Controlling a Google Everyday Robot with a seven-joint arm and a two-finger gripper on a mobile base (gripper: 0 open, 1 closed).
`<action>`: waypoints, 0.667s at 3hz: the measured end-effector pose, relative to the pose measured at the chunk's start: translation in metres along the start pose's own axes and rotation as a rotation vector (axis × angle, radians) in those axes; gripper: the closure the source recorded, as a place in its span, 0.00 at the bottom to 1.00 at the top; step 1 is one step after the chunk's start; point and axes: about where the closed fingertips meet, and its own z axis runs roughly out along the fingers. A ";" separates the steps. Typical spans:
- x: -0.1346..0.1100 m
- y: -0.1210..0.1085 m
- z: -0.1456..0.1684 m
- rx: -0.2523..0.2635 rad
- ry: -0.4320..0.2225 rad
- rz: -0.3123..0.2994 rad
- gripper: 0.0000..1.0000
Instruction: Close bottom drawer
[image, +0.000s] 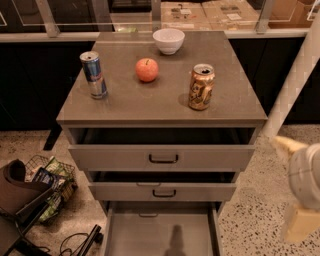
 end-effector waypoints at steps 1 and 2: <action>-0.001 0.049 0.047 -0.054 0.044 -0.040 0.00; -0.002 0.048 0.046 -0.052 0.043 -0.039 0.00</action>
Offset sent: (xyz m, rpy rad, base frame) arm -0.0189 0.0075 -0.0477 -0.0451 0.0355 0.0191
